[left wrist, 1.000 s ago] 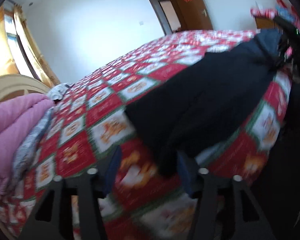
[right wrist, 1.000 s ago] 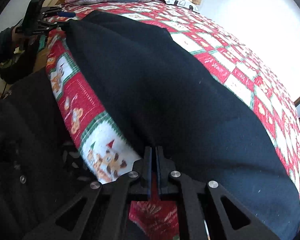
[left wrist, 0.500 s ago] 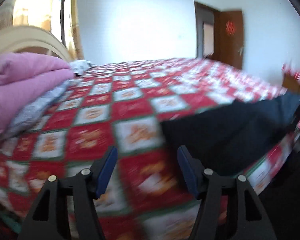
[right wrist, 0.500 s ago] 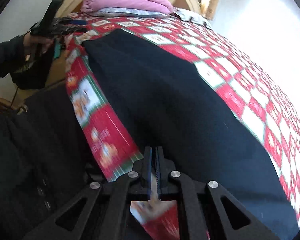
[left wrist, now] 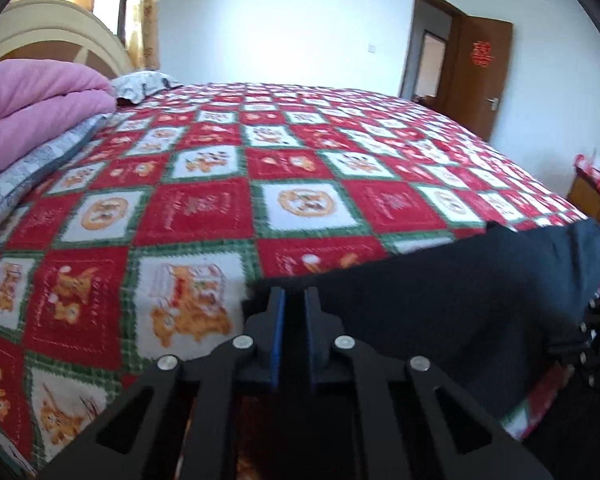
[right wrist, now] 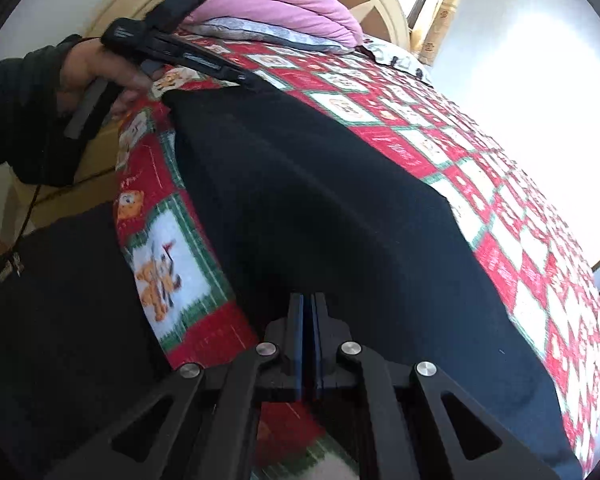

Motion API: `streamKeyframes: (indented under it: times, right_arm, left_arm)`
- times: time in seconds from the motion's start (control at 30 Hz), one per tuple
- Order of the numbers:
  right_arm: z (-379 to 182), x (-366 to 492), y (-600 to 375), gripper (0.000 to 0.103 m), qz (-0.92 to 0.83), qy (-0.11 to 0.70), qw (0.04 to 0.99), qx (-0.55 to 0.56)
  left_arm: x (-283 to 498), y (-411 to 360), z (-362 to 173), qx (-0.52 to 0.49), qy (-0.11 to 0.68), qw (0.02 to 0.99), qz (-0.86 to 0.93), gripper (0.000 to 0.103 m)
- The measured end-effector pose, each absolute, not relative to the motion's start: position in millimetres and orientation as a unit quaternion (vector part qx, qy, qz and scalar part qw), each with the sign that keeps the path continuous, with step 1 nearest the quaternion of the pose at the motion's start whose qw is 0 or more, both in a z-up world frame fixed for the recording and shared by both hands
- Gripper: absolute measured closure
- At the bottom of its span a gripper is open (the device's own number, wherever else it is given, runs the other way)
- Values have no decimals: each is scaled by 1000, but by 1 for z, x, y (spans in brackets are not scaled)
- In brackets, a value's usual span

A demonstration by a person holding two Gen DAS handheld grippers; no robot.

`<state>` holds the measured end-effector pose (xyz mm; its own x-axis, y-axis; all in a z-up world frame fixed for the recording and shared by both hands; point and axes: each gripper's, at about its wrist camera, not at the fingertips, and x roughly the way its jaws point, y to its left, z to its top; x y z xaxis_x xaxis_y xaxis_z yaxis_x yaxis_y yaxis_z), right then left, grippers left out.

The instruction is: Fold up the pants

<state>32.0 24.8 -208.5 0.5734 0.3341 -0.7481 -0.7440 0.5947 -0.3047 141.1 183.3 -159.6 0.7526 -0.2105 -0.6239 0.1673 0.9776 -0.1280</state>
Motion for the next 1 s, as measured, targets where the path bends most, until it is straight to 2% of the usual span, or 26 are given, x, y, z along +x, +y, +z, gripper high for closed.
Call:
streamKeyframes:
  times: [0.37, 0.47, 0.63, 0.73, 0.87, 0.93, 1.0]
  right_arm:
    - [-221, 31, 37, 103, 345, 390, 805, -285]
    - [-227, 18, 44, 103, 348, 384, 795, -316]
    - [-188, 16, 49, 103, 394, 340, 818, -244]
    - [-178, 30, 65, 102, 388, 322, 833, -227]
    - [-194, 57, 93, 102, 354, 349, 843, -208]
    - [-214, 62, 101, 102, 357, 395, 822, -201]
    - [-219, 51, 101, 102, 357, 382, 825, -216]
  left_arm:
    - [152, 194, -163, -62, 324, 939, -97, 91]
    - [153, 196, -162, -66, 322, 940, -87, 91]
    - [125, 197, -135, -49, 276, 957, -68, 91]
    - [120, 189, -130, -38, 280, 956, -85, 85]
    - [130, 176, -150, -37, 306, 947, -92, 84]
    - [134, 173, -165, -35, 323, 942, -83, 84]
    - [131, 176, -168, -47, 305, 947, -85, 83]
